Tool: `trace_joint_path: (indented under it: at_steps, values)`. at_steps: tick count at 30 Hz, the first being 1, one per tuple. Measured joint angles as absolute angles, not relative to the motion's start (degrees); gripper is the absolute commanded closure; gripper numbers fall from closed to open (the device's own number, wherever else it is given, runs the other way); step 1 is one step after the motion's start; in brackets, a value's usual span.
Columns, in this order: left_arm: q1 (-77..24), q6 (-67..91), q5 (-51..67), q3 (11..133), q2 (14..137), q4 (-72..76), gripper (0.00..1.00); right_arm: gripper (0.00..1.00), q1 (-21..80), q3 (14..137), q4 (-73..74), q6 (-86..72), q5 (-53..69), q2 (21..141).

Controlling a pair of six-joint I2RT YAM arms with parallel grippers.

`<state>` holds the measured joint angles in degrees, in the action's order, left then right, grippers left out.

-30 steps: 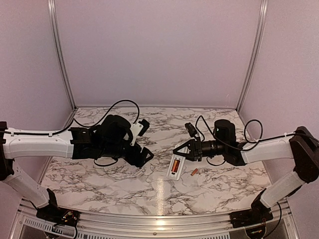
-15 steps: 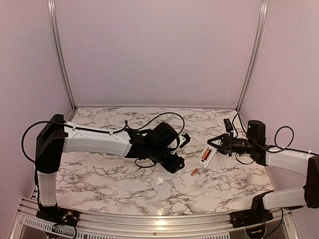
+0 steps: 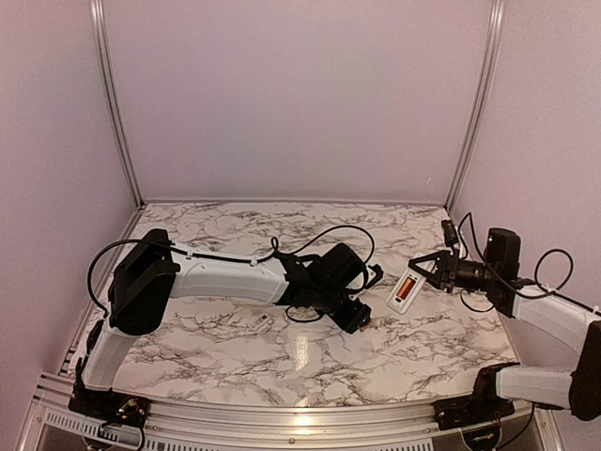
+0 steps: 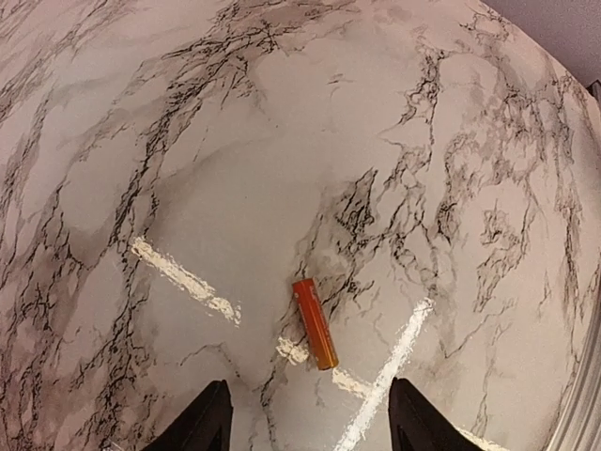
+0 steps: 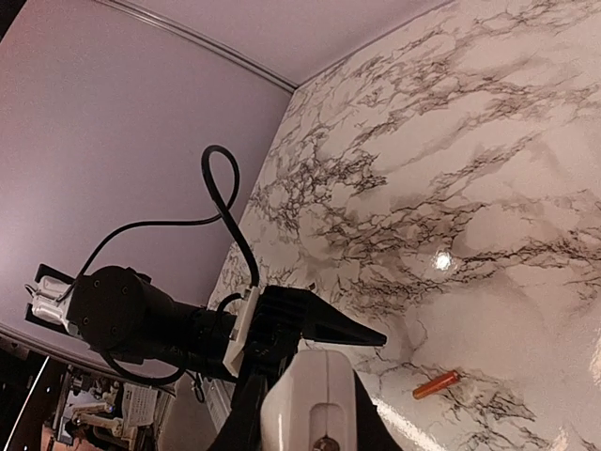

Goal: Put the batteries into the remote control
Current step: Move the battery to the center of the board.

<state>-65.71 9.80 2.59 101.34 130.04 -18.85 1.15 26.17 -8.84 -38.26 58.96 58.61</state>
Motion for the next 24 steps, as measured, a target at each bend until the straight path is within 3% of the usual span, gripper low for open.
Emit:
trace_joint_path:
  at_steps: [11, 24]
  values:
    - [-66.3, 9.5, 2.0, 112.7, 138.8, -23.2, 0.52, 1.0, 1.1, 26.2, -6.7, -37.2, 60.0, 57.1]
    - [-66.7, 8.9, -1.3, 114.4, 141.2, -27.9, 0.94, 1.0, 1.1, 26.2, -7.5, -36.5, 63.1, 54.2]
